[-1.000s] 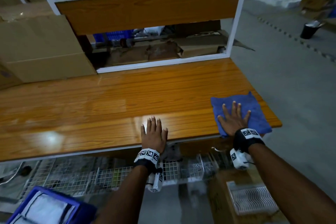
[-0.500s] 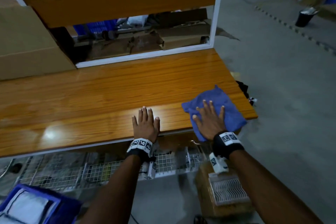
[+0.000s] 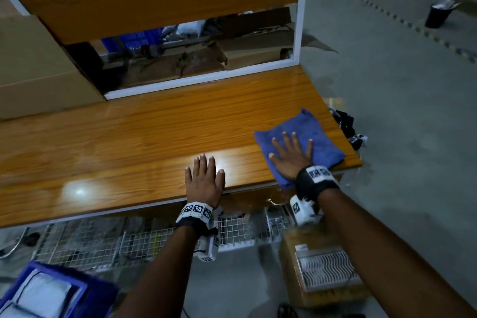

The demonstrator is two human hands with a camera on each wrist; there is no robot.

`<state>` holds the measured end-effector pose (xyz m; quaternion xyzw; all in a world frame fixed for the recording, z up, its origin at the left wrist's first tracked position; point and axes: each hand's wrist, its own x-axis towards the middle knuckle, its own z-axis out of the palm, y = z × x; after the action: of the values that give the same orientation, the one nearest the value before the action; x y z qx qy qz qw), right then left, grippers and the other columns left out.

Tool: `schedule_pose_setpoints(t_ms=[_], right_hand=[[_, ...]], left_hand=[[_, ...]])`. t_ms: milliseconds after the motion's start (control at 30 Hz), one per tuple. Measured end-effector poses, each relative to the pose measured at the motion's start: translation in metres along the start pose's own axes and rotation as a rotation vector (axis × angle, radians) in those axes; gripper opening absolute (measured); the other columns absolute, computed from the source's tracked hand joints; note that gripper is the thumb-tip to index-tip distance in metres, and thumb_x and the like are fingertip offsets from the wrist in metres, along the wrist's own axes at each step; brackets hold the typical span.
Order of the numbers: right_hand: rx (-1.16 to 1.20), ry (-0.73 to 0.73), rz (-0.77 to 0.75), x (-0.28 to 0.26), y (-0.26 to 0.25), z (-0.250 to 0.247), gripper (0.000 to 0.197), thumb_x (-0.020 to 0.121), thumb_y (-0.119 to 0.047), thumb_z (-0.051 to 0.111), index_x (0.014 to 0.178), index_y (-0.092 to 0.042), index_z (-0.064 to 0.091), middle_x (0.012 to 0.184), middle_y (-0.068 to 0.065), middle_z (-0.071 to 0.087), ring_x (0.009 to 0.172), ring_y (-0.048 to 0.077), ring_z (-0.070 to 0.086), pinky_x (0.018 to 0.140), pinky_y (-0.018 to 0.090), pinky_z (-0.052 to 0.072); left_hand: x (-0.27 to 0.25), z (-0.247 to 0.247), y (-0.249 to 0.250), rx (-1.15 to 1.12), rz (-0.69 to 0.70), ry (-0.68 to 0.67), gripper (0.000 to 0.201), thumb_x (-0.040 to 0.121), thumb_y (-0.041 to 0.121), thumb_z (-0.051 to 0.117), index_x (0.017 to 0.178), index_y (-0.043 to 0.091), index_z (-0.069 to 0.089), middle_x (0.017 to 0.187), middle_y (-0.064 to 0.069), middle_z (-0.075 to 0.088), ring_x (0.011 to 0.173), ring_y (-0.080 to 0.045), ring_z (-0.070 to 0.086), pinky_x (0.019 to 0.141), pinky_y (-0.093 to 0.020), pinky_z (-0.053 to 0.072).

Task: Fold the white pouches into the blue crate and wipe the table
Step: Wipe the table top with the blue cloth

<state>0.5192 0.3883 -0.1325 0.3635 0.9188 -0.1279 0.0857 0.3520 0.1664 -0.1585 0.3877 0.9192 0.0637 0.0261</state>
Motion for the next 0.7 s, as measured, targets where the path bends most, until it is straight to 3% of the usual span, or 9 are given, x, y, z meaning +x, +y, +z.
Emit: schedule_pose_setpoints(t_ms=[100,300,367,500,600,700], right_hand=[[-0.042,0.011,-0.052,-0.028,0.007,0.017,0.068,0.093,-0.069,0.008,0.153,-0.042,-0.007,0.162,-0.008,-0.018,0.149,0.02,-0.019,0.113,0.064,-0.011],[0.123,-0.01,0.288,-0.01,0.082,-0.006,0.07,0.093,-0.072,0.018,0.154,-0.043,-0.001,0.163,0.001,-0.018,0.149,0.029,-0.02,0.113,0.066,-0.008],[0.135,-0.04,0.318,0.015,0.078,-0.017,0.074,0.092,-0.073,0.02,0.155,-0.04,-0.001,0.163,0.004,-0.019,0.148,0.033,-0.019,0.112,0.068,-0.005],[0.073,-0.117,0.184,0.055,0.015,-0.023,0.076,0.093,-0.073,0.02,0.154,-0.038,-0.008,0.161,0.006,-0.024,0.147,0.035,-0.022,0.111,0.068,-0.006],[0.047,-0.147,0.03,0.053,-0.058,-0.013,0.075,0.093,-0.072,0.021,0.154,-0.039,-0.008,0.161,0.003,-0.024,0.148,0.032,-0.022,0.111,0.067,-0.007],[0.017,-0.178,-0.039,0.039,-0.105,0.0,0.073,0.094,-0.071,0.02,0.154,-0.04,-0.008,0.161,0.0,-0.025,0.148,0.028,-0.023,0.112,0.064,-0.01]], left_hand=[[-0.001,-0.001,-0.002,-0.001,0.008,0.006,0.08,0.091,0.061,-0.005,0.158,0.022,0.017,0.166,-0.004,0.005,0.154,-0.021,-0.001,0.123,-0.049,0.001],[0.001,-0.006,-0.004,-0.018,-0.005,-0.025,0.077,0.093,0.061,0.001,0.157,0.024,0.021,0.166,-0.005,0.009,0.153,-0.023,0.006,0.123,-0.048,0.006],[0.004,-0.015,-0.005,-0.033,-0.008,-0.04,0.07,0.096,0.063,0.015,0.154,0.027,0.028,0.164,-0.004,0.018,0.151,-0.024,0.015,0.12,-0.047,0.012],[0.021,-0.038,-0.016,-0.126,-0.022,-0.048,0.054,0.094,0.059,0.046,0.139,0.029,0.047,0.151,-0.004,0.035,0.138,-0.027,0.029,0.112,-0.046,0.023],[0.044,-0.042,-0.028,-0.217,-0.133,-0.162,0.061,0.092,0.063,0.049,0.145,0.036,0.039,0.164,-0.003,0.015,0.15,-0.03,0.008,0.118,-0.052,0.009],[0.071,-0.046,-0.039,-0.286,-0.23,-0.282,0.074,0.089,0.07,0.047,0.153,0.037,0.028,0.167,-0.005,-0.005,0.151,-0.036,-0.011,0.117,-0.062,-0.002]])
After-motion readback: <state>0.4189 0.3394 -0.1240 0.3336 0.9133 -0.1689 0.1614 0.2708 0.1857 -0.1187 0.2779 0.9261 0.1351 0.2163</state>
